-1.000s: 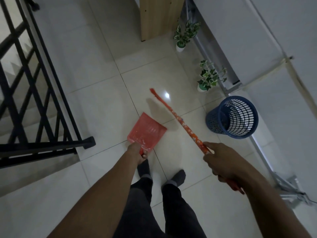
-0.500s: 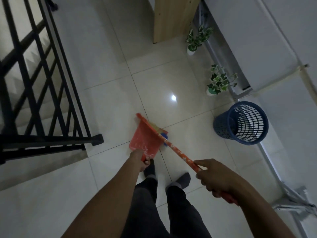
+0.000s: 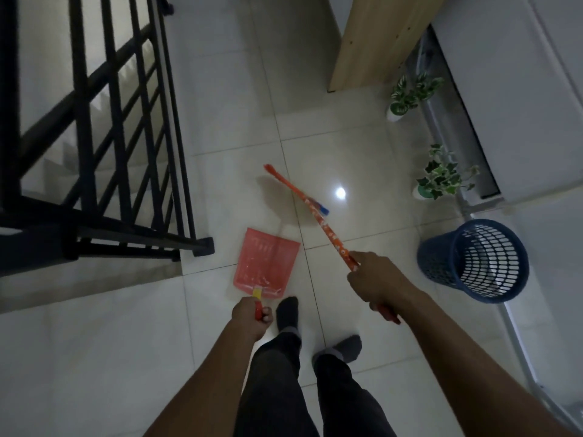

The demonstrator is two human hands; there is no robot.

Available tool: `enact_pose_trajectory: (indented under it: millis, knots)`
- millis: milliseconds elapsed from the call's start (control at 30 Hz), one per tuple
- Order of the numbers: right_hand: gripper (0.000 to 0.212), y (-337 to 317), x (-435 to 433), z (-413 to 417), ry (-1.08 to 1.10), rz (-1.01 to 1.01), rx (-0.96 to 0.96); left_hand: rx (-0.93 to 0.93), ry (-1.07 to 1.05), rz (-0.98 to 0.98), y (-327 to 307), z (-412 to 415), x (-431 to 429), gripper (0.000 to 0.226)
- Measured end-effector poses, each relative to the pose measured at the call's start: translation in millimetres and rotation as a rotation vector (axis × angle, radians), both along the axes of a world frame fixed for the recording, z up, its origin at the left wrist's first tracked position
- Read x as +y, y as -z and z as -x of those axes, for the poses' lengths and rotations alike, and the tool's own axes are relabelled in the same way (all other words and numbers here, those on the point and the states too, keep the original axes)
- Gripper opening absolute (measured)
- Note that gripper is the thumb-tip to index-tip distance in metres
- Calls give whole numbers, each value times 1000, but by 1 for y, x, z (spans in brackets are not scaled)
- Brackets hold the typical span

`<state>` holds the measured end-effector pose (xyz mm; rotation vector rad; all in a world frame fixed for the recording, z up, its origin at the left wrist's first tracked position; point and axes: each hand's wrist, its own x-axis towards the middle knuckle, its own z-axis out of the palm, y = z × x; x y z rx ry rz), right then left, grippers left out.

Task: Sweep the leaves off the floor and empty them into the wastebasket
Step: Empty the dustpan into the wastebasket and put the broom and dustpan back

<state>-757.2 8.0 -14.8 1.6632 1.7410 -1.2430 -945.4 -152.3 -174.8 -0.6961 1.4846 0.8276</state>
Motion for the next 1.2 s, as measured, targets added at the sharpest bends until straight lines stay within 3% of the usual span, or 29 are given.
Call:
enact_pose_trajectory:
  millis: [200, 367, 600, 933, 1200]
  knots:
    - [27, 15, -25, 23, -180, 92, -44, 1, -66, 21, 13, 26, -1, 26]
    - [30, -21, -44, 20, -110, 236, 58, -36, -119, 20, 14, 34, -8, 16]
    - [22, -71, -42, 0, 375, 443, 248, -39, -73, -12, 4, 32, -6, 10]
    - [13, -84, -49, -68, 737, 291, 305, 43, 169, -117, -48, 1, 46, 16]
    - [11, -127, -114, -173, 942, 177, 467, 114, 337, -251, -112, -61, 65, 19]
